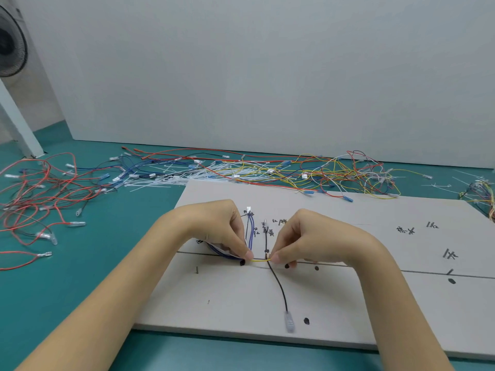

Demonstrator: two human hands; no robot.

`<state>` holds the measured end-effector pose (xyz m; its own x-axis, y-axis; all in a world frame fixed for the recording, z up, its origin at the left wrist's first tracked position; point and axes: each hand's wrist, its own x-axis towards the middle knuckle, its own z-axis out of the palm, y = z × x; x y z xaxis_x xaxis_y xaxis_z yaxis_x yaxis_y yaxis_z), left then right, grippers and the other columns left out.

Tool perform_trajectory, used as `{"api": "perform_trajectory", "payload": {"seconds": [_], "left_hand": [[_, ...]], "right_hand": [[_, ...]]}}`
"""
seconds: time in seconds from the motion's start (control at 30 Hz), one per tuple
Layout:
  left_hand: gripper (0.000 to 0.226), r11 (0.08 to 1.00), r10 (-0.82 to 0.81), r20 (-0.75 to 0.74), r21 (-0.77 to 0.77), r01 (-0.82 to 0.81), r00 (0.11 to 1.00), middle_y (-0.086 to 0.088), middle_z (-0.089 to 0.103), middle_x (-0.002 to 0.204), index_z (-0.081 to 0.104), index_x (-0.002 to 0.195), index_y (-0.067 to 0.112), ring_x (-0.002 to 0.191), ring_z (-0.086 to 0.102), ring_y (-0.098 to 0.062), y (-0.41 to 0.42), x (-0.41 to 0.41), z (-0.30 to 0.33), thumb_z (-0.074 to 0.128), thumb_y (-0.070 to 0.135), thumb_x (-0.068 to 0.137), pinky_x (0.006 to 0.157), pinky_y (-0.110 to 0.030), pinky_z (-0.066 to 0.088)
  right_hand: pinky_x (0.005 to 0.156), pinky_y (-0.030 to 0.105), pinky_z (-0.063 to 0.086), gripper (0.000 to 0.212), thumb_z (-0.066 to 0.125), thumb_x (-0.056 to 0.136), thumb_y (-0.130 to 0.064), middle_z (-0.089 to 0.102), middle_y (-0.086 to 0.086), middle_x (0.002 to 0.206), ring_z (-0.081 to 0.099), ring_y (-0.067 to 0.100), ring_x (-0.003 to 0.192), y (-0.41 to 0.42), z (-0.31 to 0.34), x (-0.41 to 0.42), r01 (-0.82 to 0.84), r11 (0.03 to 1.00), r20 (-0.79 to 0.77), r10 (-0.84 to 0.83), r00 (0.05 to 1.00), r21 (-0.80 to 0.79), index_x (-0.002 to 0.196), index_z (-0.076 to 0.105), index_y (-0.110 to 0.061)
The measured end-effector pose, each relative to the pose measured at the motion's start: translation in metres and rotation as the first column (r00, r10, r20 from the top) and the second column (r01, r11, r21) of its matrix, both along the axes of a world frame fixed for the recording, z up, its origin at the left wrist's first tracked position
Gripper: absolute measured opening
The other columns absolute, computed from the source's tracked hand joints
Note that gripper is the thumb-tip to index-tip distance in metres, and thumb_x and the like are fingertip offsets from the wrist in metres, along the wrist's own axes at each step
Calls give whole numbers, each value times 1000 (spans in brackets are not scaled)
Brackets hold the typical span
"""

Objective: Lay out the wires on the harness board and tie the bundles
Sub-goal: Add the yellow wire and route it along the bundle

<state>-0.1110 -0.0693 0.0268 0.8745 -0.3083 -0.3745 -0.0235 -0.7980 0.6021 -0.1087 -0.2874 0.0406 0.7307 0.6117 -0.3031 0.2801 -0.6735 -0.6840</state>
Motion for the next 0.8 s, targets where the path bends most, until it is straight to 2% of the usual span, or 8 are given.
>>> {"api": "perform_trajectory", "payload": {"seconds": [0.17,0.27,0.4,0.7,0.8], "left_hand": [[31,1000,1,7,18,-1,1000,7,68,61,77,73,20,54,53,-7,-1,0,-2,84,49,64,57,-19,40],[36,1000,9,12,27,-10,1000,3,69,63,76,72,17,55,54,-9,-3,0,-3,85,49,62,62,-26,42],[42,999,29,27,45,-30,999,1,69,62,73,69,13,55,52,-12,-6,2,-5,86,52,58,62,-30,42],[39,995,34,91,93,-43,995,11,62,49,65,55,19,45,47,-6,-12,3,-9,84,53,62,52,-20,37],[42,995,38,92,84,-46,995,9,64,51,62,51,19,45,48,-6,-14,3,-10,84,53,63,55,-22,39]], "right_hand": [[40,19,38,8,72,82,-11,64,1,59,54,10,49,-9,4,6,110,982,14,-114,993,152,74,75,-11],[43,21,44,9,73,81,-6,68,6,62,63,14,54,-9,4,7,141,943,-9,-145,989,302,73,73,-6],[47,22,48,9,70,85,-6,69,10,67,66,17,61,-2,4,6,147,887,-27,-151,988,438,77,72,-2],[45,22,46,15,66,89,-10,68,4,63,65,17,59,13,-2,5,176,868,-3,-197,980,464,82,69,2],[45,22,46,17,66,89,-13,68,4,63,65,17,59,13,-2,4,176,878,-1,-196,981,445,80,69,1]]}}
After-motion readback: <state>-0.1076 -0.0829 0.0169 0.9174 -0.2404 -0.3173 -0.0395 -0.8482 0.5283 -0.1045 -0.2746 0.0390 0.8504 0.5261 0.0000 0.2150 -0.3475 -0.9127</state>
